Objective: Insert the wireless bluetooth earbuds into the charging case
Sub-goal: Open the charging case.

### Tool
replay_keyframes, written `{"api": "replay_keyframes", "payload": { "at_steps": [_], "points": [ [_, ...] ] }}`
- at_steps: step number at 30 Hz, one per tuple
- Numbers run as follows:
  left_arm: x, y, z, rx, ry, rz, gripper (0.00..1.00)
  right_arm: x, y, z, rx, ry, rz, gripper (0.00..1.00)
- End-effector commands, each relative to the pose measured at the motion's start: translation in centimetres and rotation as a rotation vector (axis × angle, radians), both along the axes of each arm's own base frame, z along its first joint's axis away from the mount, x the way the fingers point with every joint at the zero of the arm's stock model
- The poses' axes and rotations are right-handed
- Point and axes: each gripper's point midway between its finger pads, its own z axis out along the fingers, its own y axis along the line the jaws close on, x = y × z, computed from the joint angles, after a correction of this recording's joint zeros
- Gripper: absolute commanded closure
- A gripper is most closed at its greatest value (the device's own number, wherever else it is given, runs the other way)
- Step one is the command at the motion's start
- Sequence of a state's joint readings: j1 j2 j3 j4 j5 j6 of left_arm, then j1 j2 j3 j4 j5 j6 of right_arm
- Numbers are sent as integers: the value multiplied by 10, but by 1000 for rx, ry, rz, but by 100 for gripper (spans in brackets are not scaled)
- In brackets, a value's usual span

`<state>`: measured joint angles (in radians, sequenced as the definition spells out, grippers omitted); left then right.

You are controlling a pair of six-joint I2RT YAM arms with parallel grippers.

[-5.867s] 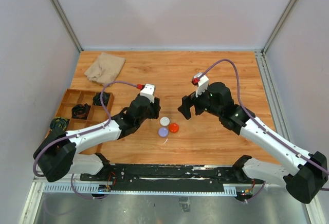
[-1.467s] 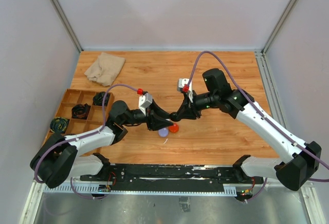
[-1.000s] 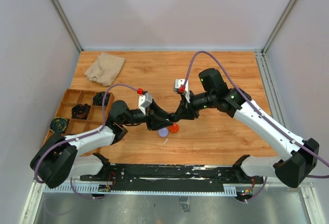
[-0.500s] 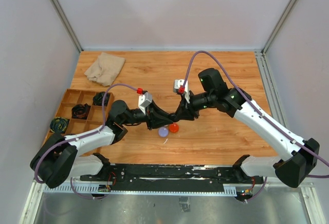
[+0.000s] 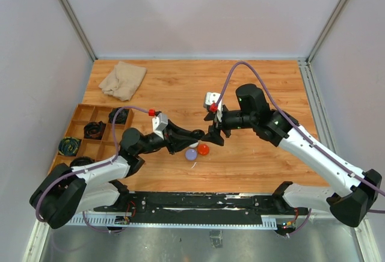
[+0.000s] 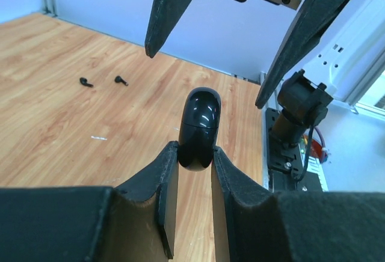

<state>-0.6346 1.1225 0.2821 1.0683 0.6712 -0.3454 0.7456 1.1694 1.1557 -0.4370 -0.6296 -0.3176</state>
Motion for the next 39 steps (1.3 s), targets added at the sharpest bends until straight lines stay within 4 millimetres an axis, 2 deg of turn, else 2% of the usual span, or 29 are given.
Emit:
{"api": "replay_keyframes", "payload": {
  "at_steps": [1, 11, 29, 34, 39],
  "points": [
    [1, 9, 26, -87, -110, 54, 100, 4, 9, 7, 43, -54, -27, 26],
    [-11, 12, 29, -109, -169, 21, 100, 11, 18, 3, 48, -81, -52, 20],
    [-28, 12, 16, -67, -273, -57, 100, 23, 8, 33, 110, -143, -166, 17],
    [-26, 15, 15, -72, -270, -29, 100, 26, 8, 35, 110, -140, -183, 16],
    [-15, 21, 12, -99, -241, 59, 100, 26, 6, 36, 105, -125, -195, 12]
  ]
}}
